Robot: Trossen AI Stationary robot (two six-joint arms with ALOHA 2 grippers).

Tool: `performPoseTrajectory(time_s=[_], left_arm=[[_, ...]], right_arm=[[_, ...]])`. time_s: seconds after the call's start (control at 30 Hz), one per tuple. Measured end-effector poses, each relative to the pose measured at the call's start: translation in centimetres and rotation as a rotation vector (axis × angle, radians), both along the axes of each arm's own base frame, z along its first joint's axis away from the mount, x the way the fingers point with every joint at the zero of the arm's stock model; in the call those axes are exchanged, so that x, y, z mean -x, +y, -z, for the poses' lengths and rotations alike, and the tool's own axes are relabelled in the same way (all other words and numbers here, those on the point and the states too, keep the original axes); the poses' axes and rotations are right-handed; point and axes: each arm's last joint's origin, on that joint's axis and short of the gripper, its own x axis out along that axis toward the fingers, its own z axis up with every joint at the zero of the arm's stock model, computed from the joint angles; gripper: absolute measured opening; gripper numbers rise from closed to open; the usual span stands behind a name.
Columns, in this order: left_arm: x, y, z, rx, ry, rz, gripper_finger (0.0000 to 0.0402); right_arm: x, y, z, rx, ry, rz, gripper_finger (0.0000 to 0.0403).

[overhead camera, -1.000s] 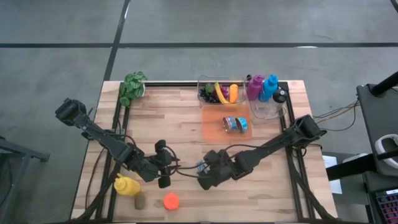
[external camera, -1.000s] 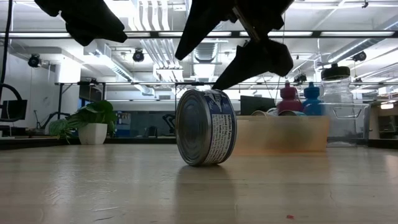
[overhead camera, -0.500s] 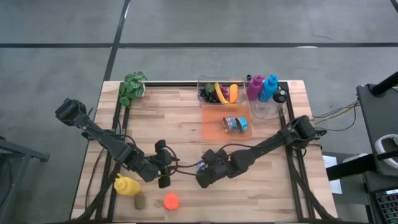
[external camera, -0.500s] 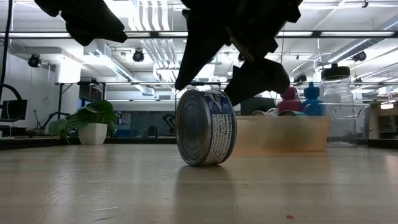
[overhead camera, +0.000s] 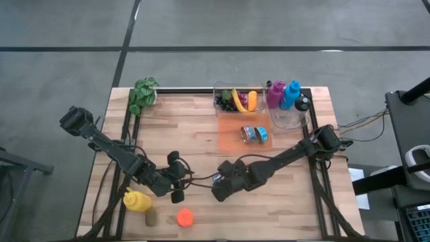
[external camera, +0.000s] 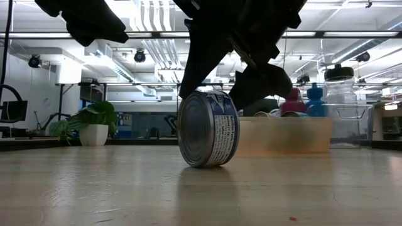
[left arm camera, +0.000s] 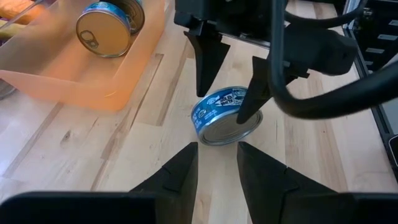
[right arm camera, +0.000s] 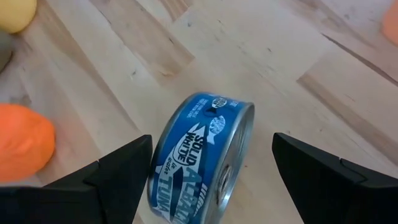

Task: Pick & Place Food Item
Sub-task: Put the blue tuna can into the orange bin

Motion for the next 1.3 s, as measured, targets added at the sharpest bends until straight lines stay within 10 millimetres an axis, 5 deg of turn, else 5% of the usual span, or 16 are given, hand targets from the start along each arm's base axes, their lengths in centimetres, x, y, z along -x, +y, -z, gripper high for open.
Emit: performPoseTrajectory(time_s=[0.4, 0.77, 1.3], left_arm=[[0.0, -0.01, 0.0, 0.0, 0.0, 0.0, 0.0118], [0.0, 0.0, 0.0, 0.001, 0.0, 0.0, 0.0118], [0.0, 0.0, 0.0, 0.002, 0.0, -0.001, 0.0118]], right_arm=[[0.18, -0.1, 0.16, 0.028, 0.028, -0.024, 0.0322], [0.18, -0.1, 0.16, 0.037, 0.03, -0.036, 0.0232], [0.18, -0.06, 0.16, 0.048, 0.033, -0.053, 0.0168]])
